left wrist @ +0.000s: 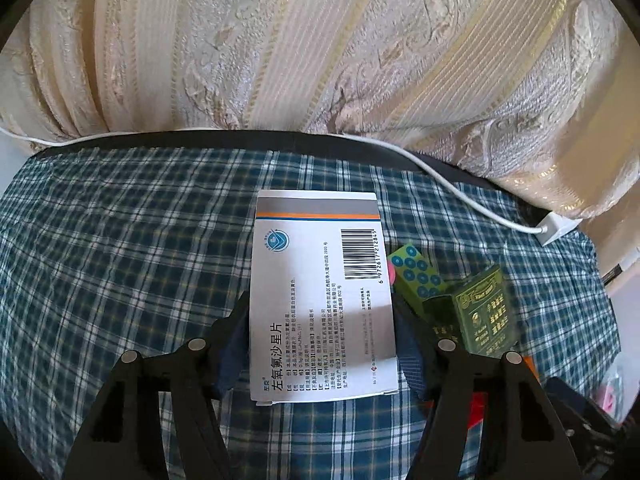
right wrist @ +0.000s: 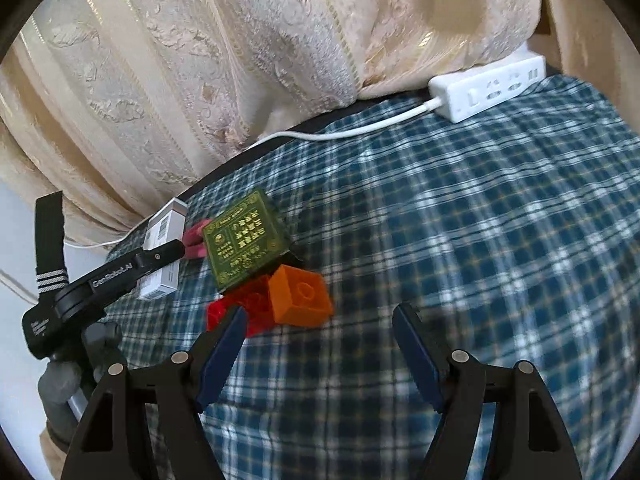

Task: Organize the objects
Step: 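Grasp the white medicine box with the left gripper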

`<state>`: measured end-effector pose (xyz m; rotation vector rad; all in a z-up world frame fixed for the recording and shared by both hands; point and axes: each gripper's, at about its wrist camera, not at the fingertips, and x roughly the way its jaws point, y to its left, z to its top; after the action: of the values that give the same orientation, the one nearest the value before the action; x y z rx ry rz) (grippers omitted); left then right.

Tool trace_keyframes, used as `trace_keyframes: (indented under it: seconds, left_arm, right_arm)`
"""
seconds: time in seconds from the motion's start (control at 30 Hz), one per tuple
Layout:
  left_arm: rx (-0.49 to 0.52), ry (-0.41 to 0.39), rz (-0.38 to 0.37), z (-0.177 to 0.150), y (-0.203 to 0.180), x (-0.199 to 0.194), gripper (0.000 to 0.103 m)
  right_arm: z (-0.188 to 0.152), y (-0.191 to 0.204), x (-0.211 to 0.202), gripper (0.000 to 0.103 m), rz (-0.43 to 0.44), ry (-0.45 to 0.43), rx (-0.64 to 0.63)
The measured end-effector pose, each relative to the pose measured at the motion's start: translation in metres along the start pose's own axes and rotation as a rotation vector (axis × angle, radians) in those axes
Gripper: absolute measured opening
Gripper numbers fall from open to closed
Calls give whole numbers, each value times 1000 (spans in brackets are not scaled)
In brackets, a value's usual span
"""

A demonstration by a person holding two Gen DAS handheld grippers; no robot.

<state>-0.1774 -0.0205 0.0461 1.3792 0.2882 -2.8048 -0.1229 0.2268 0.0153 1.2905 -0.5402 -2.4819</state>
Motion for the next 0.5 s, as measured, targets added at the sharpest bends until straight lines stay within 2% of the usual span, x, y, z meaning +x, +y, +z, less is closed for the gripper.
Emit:
trace_keyframes:
  seconds: [0.3, 0.4, 0.47, 0.5]
  left_arm:
    - [-16, -16, -9, 3, 5, -7, 66]
    - [-16, -15, -10, 4, 4, -8, 66]
    - [-13, -16, -11, 3, 4, -9, 66]
    - [-11, -17, -12, 3, 3, -9, 66]
  right_arm:
    - [12, 8, 20, 78, -17, 7, -26]
    - [14, 11, 27, 71, -20, 19, -46]
    - [14, 11, 34, 61, -26, 33, -52]
    - [14, 11, 34, 59, -34, 21, -57]
